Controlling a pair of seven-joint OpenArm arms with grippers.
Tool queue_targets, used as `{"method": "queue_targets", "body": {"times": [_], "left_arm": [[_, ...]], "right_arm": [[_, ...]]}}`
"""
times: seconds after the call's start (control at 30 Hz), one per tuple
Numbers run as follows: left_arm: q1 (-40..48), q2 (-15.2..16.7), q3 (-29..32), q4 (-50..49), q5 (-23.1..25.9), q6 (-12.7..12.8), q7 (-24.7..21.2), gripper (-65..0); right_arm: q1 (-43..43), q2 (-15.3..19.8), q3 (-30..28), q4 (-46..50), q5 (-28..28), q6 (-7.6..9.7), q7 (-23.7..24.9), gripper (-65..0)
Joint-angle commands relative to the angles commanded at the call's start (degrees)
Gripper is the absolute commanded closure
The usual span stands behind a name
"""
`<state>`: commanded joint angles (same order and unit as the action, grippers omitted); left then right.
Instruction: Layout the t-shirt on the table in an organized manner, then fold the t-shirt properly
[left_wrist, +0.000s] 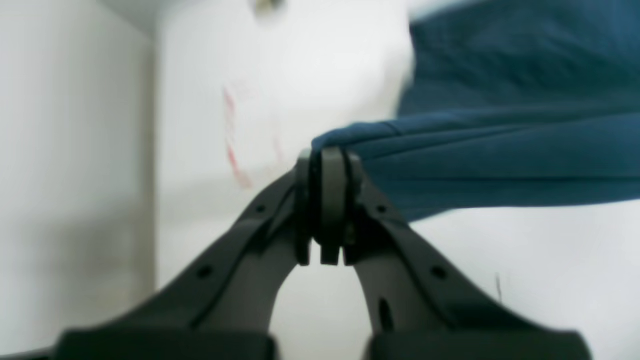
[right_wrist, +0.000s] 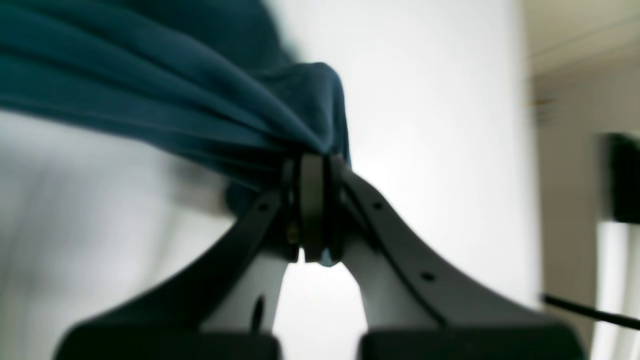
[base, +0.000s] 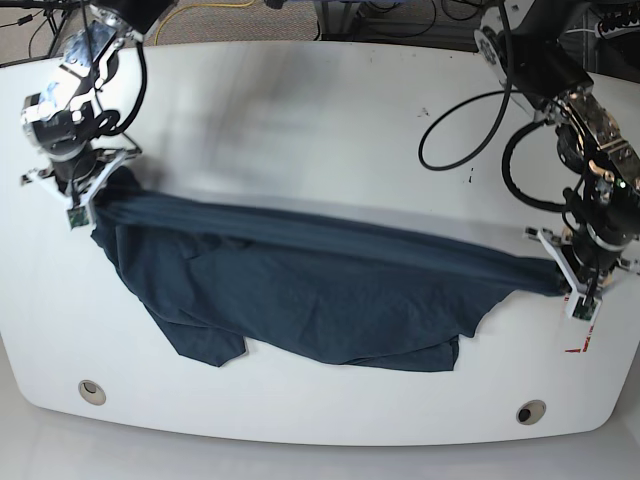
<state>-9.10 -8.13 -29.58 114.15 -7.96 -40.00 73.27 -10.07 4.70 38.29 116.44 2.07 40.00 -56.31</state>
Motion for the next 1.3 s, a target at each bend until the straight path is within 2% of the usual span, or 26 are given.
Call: {"method": "queue_targets", "body": {"times": [0.13, 0.37, 0.5, 0.73, 0.9, 1.1, 1.3], "left_arm": [[5.4, -0.1, -3.1, -0.1, 0.0, 0.0, -0.1, 0.0], [12.8, -1.6, -7.1, -0.2, 0.4, 0.0, -0.2, 0.0], [16.3, -3.3, -8.1, -0.4, 0.3, 0.0, -0.2, 0.0], [21.8, -3.3, -9.6, -0.4, 0.3, 0.0, -1.1, 0.0], [23.3, -3.0, -9.6, -0.6, 0.6, 0.0, -4.7, 0.0], [22.7, -3.3, -6.0, -3.0, 0.6, 0.0, -5.0, 0.0], [17.6, -3.3, -2.8, -4.4, 0.7, 0.0, -5.0, 0.0]], "right_arm": [[-4.7, -3.1, -0.1, 0.0, 0.0, 0.00, 2.2, -0.2], [-10.0, -5.3, -0.4, 0.0, 0.0, 0.00, 3.0, -0.2], [-12.4, -5.4, -0.4, 0.0, 0.0, 0.00, 3.0, -0.2], [-15.8, -5.5, -0.5, -0.1, 0.0, 0.00, 3.0, -0.2], [-17.1, -5.5, -0.5, -0.2, -0.1, 0.00, 3.0, -0.2], [-17.8, -5.5, -0.5, -1.3, -0.4, 0.00, 3.0, -0.2], [-17.8, -5.4, -0.5, -2.1, -0.4, 0.00, 3.0, -0.2]]}}
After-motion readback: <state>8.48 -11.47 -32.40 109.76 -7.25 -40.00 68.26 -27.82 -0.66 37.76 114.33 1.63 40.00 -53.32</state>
